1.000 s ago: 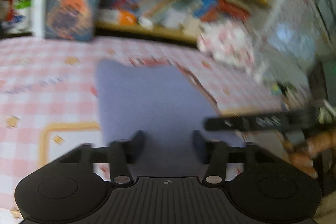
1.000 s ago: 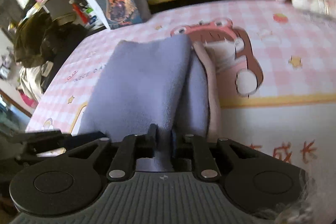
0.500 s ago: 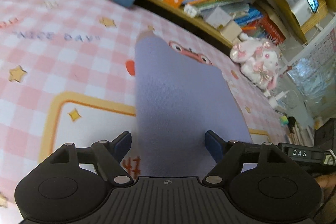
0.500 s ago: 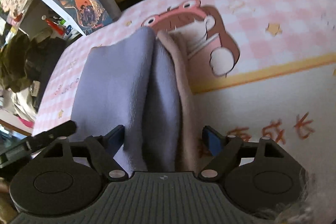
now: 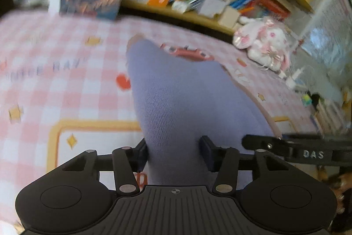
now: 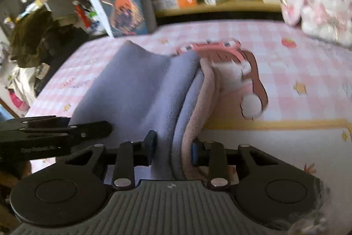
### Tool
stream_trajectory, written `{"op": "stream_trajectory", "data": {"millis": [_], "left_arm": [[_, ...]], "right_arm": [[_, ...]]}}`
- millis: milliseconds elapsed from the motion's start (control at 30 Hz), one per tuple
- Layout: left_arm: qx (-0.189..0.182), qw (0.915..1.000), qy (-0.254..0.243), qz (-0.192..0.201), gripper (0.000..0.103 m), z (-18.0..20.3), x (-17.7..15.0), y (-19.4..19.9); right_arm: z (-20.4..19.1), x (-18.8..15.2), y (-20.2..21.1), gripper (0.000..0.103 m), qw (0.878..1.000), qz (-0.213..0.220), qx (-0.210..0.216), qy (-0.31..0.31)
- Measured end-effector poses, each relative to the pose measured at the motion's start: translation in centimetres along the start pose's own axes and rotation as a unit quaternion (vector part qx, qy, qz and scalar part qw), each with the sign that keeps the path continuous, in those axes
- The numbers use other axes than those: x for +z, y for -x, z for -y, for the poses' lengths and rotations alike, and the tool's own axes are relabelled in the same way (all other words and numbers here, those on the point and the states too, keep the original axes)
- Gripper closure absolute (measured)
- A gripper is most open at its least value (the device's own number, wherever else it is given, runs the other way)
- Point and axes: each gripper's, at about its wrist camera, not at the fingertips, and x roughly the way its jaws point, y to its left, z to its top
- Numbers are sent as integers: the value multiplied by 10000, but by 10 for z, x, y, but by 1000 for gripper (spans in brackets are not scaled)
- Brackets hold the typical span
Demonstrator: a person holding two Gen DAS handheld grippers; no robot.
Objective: Fold clothes
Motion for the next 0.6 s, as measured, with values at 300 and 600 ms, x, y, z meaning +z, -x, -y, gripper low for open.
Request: {"op": "stream_trajectory", "data": {"millis": [300, 600], "left_arm": [[-508, 9969, 599, -67, 43, -22, -2, -9], [-537, 9977, 350, 229, 59, -11, -5, 5]], "right_arm": [[30, -6, -21, 45, 9920, -406, 315, -1156], [6, -6, -7, 70, 9979, -48, 267, -583]]}}
